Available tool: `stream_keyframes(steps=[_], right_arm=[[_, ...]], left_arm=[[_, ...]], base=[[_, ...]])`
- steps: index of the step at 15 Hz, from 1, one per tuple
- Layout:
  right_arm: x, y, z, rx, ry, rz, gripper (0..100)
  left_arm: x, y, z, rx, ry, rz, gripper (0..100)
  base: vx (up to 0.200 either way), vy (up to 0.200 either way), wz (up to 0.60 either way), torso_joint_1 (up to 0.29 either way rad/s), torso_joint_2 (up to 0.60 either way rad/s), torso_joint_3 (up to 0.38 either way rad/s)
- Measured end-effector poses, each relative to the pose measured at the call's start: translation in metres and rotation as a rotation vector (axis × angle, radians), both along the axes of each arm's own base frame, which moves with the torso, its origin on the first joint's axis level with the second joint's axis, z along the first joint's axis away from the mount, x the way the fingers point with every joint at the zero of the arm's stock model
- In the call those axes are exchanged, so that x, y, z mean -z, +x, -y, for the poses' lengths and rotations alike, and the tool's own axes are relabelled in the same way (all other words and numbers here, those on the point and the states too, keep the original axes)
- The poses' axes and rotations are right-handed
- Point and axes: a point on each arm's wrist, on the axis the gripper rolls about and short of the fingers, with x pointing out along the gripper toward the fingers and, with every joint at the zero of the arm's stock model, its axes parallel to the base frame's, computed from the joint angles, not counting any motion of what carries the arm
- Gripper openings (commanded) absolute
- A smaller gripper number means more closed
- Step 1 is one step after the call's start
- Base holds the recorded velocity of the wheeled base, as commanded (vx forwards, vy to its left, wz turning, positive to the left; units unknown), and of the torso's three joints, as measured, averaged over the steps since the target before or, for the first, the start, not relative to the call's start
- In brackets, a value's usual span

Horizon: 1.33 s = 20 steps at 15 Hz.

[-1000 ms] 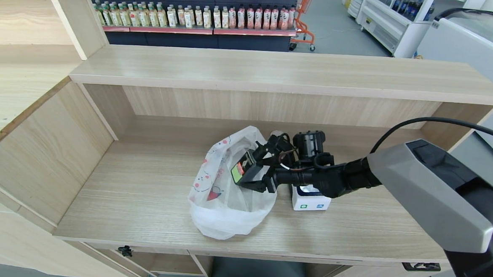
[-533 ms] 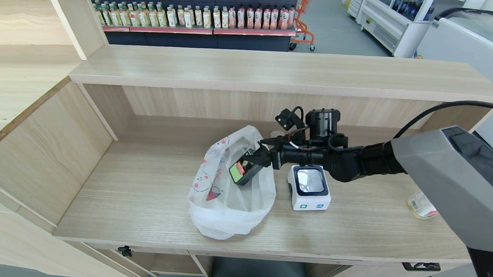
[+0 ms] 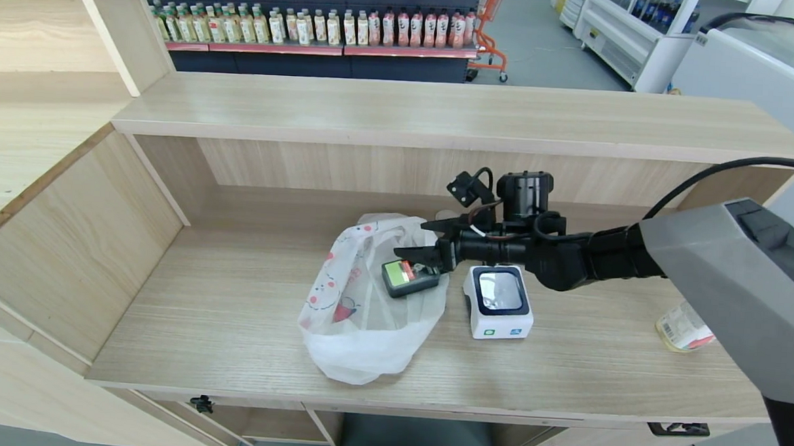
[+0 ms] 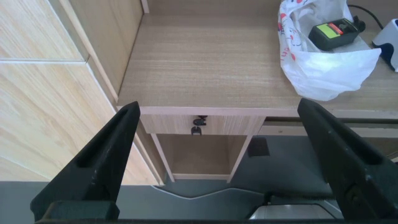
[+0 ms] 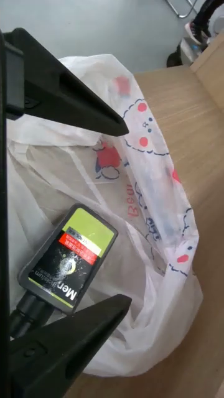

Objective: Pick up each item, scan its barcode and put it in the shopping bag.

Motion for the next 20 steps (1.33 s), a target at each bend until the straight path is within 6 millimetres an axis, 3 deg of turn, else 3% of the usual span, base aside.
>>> stream_keyframes(steps=[2,5,8,10,12,16,20], right_arm=[[-0.018,-0.001,0.020,0.040,0.011,0.027,100],[-0.048,-0.019,0.075,0.146,0.012,0.036,100],[-0.081,-0.058,0.136,0.419,-0.014,0.034,100],[-0.096,-0.098,0.170,0.645,-0.056,-0.008,100],[-0.090,-0.142,0.196,0.827,-0.119,-0.071,100],[-0.046,-0.220,0.219,1.111,-0.240,-0.177,100],[-0.045,-0.260,0.222,1.130,-0.218,-0.148,100]], left_arm=[[0.000,0.000,0.000,0.000,0.000,0.000,100],[0.000,0.000,0.000,0.000,0.000,0.000,100],[0.000,0.000,0.000,0.000,0.000,0.000,100],[0.000,0.000,0.000,0.000,0.000,0.000,100],[0.000,0.000,0.000,0.000,0.000,0.000,100],[0.000,0.000,0.000,0.000,0.000,0.000,100],[0.000,0.000,0.000,0.000,0.000,0.000,100]], base=[[0.000,0.000,0.00,0.000,0.00,0.000],[0.000,0.000,0.00,0.000,0.00,0.000],[0.000,0.000,0.00,0.000,0.00,0.000],[0.000,0.000,0.00,0.000,0.00,0.000],[0.000,0.000,0.00,0.000,0.00,0.000],[0.000,0.000,0.00,0.000,0.00,0.000],[0.000,0.000,0.00,0.000,0.00,0.000]])
